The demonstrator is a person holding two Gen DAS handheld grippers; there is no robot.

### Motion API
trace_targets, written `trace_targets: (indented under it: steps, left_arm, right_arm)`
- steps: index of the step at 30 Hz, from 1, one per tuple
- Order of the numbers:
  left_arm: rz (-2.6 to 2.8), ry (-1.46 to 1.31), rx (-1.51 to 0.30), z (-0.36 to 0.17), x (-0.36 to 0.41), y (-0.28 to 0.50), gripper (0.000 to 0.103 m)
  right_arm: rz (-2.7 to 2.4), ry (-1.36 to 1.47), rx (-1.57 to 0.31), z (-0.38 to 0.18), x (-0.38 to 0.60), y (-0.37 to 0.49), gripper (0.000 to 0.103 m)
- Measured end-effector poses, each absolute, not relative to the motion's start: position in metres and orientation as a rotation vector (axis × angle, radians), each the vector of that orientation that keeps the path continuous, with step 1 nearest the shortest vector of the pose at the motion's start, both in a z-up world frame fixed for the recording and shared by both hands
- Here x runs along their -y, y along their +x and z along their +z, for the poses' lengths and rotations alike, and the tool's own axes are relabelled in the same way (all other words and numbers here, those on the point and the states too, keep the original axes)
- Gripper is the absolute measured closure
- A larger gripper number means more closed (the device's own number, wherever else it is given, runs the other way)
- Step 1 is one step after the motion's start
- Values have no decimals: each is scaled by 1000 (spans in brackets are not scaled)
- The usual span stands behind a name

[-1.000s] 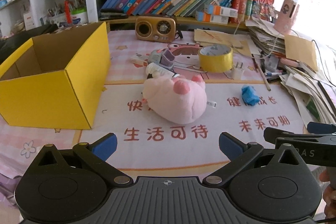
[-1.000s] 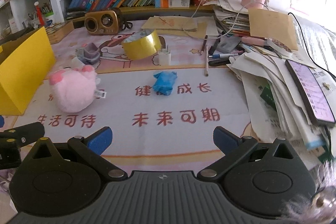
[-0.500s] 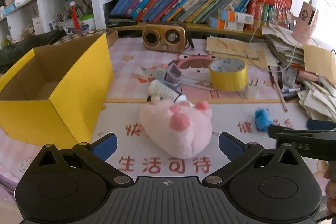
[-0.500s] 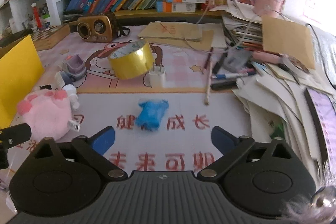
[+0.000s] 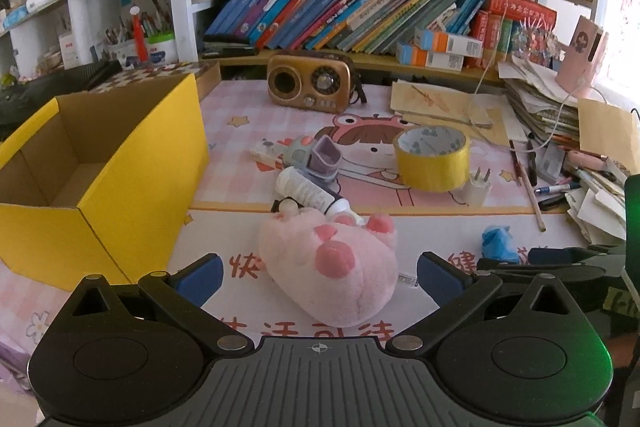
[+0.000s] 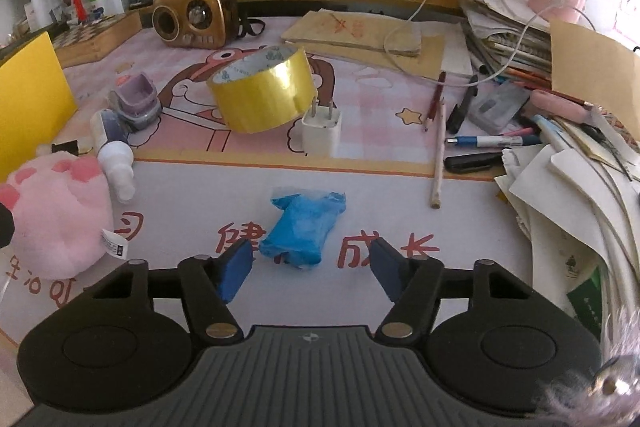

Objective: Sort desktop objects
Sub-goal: 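Close the left tool on the pink plush pig while the right tool grasps the blue packet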

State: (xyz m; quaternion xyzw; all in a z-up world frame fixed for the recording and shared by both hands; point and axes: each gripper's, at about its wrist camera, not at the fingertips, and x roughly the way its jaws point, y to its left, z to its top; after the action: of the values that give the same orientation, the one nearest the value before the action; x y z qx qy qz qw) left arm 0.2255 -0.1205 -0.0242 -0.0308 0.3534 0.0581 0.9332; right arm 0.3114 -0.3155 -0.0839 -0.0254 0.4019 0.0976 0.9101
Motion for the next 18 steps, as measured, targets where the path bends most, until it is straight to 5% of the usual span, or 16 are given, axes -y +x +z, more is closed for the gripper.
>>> trace_targets:
  steps: [9,11,18]
  left_arm:
    - [147,-71,-737,-29,124,251,0]
    - [159,-64,-767,-33,125,260,0]
    - [211,-107,-845,-51,124,283,0]
  right_arm:
    - [207,-66,-814,-87,315,322,54]
    - [216,-72,-812,-86,315,324,70]
    - [230,-41,-820,-84,326,324,74]
